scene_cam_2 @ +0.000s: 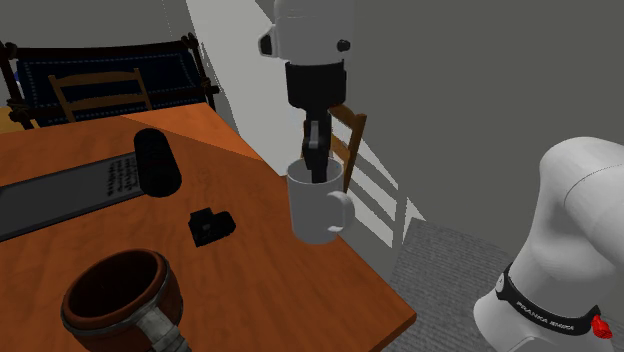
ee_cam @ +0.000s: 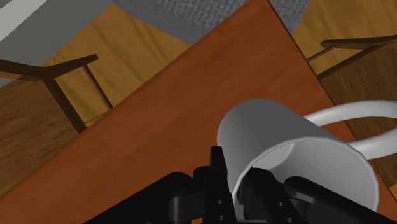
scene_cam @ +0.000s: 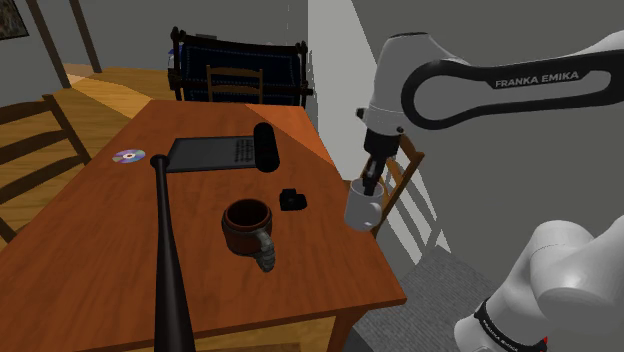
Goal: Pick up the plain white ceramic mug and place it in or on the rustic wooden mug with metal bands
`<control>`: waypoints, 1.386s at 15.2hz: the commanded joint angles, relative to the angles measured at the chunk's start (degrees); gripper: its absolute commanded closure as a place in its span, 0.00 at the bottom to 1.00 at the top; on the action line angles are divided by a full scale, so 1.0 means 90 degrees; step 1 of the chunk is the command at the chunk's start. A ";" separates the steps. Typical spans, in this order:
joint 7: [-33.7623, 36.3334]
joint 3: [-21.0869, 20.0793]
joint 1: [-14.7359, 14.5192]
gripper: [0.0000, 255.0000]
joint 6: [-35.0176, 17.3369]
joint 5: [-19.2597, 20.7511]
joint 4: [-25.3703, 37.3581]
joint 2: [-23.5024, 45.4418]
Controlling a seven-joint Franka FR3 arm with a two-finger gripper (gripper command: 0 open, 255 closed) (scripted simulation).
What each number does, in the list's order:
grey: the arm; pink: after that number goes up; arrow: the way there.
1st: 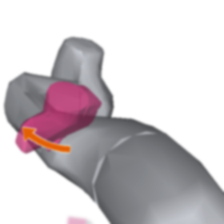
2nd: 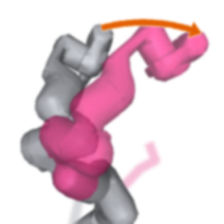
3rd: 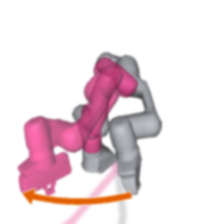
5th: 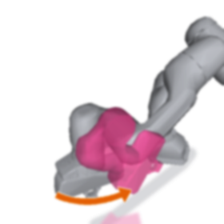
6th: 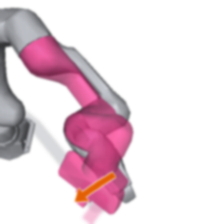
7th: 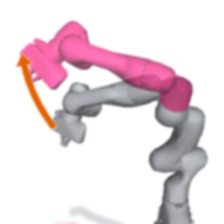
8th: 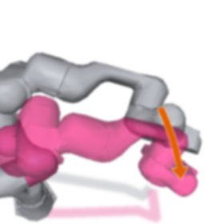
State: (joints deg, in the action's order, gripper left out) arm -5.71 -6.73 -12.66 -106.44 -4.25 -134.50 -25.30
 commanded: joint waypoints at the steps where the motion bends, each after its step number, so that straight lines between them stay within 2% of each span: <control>1: 0.0008 0.0003 -0.0001 1.00 0.0155 0.0002 0.0126 -0.0026; 9: 0.0022 0.0029 0.0009 1.00 0.0782 0.0021 0.0711 -0.0068; 15: 0.0668 -0.0429 -0.0143 1.00 0.0782 0.0014 0.2030 0.1226; 21: 0.1334 -0.0808 -0.0340 1.00 0.1007 0.0232 0.3654 0.2625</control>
State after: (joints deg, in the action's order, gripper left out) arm 5.19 -13.46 -15.38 -98.25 -2.60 -104.72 -3.96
